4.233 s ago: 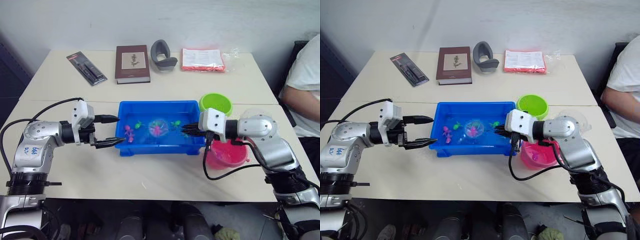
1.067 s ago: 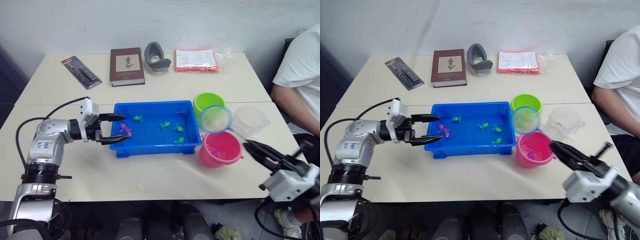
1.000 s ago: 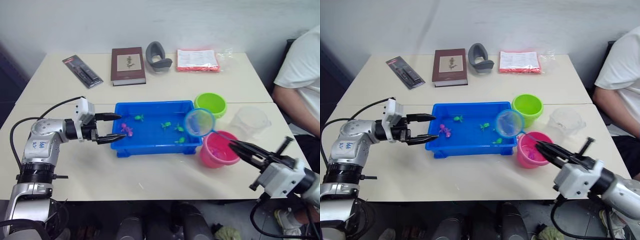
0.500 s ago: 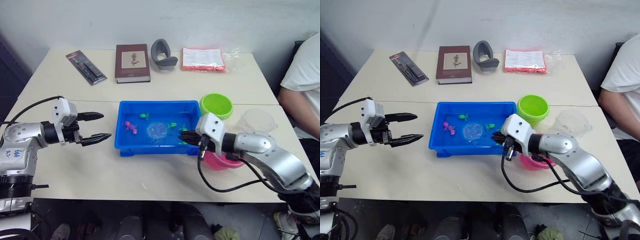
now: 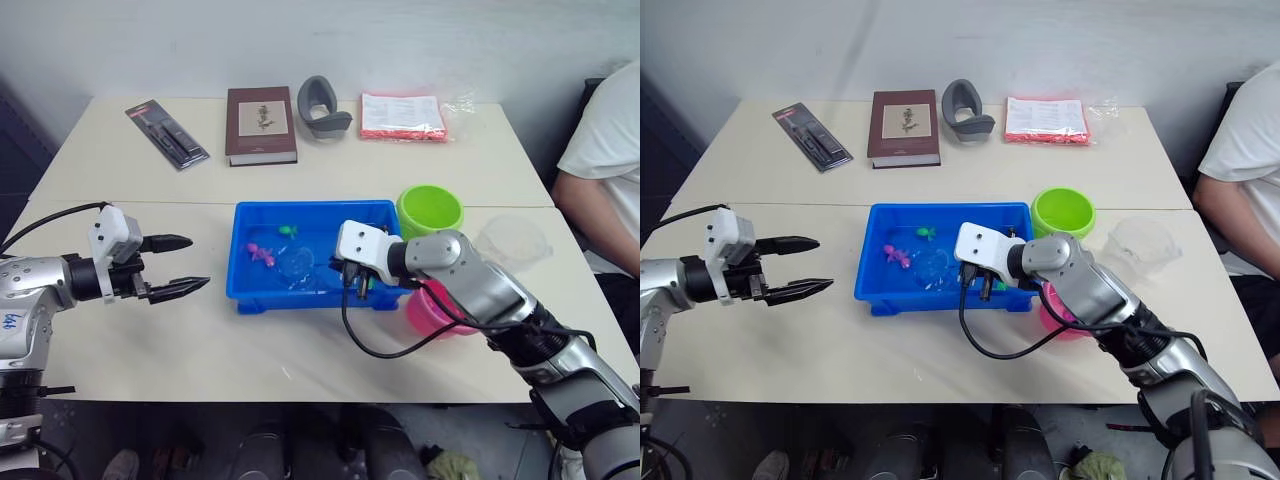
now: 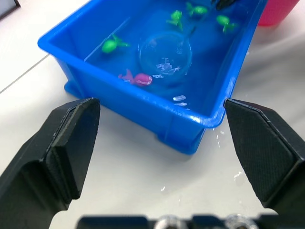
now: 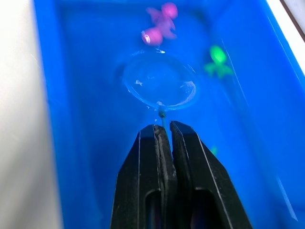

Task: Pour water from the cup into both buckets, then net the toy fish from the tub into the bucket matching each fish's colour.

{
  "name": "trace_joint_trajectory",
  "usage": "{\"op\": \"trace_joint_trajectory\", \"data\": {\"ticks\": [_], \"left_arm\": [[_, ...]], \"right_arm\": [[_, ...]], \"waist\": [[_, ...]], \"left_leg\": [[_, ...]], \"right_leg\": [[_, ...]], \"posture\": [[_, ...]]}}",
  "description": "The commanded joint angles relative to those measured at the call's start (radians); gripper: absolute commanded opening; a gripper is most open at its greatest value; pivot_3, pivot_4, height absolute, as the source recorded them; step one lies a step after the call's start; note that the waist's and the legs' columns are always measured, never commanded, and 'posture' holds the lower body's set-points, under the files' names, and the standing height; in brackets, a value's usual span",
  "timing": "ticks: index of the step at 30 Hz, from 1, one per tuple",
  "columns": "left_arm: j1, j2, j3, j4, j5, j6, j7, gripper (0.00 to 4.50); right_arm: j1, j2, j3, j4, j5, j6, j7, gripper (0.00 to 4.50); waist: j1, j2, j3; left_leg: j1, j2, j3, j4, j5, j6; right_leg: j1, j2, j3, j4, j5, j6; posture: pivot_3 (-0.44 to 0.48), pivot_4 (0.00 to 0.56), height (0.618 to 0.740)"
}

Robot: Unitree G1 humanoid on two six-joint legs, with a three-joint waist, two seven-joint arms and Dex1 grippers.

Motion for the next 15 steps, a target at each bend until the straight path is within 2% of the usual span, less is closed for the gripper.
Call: {"op": "trace_joint_trajectory", "data": {"ticks": [1, 8, 15], "left_arm": [[0.004, 0.028, 0.048, -0.013, -0.025, 0.013, 0.000, 4.46], [-0.028, 0.023, 0.015, 0.000, -0.016, 0.010, -0.001, 4.46], [-0.023, 0.013, 0.000, -0.008, -0.010, 0.001, 0.009, 4.46]], "right_arm": [[-0.030, 0.022, 0.006, -0.011, -0.048, 0.011, 0.039, 0.00], [-0.005, 0.120, -0.021, 0.033, -0.039, 0.024, 0.066, 0.00], [-0.008, 0.148, -0.063, 0.086, -0.047, -0.013, 0.072, 0.00]], "waist": [[-0.005, 0.000, 0.000], [-0.014, 0.000, 0.000], [-0.014, 0.000, 0.000]], "left_leg": [[0.000, 0.000, 0.000, 0.000, 0.000, -0.001], [-0.007, 0.000, -0.001, 0.002, 0.000, -0.001], [-0.008, 0.000, -0.001, 0.002, 0.000, -0.001]], "right_leg": [[-0.001, 0.000, 0.000, 0.001, 0.000, 0.000], [-0.006, 0.000, -0.001, 0.002, 0.000, -0.001], [-0.007, 0.000, -0.002, 0.002, 0.000, -0.001]], "posture": [[0.000, 0.150, 0.740], [0.000, 0.150, 0.740], [0.000, 0.150, 0.740]]}}
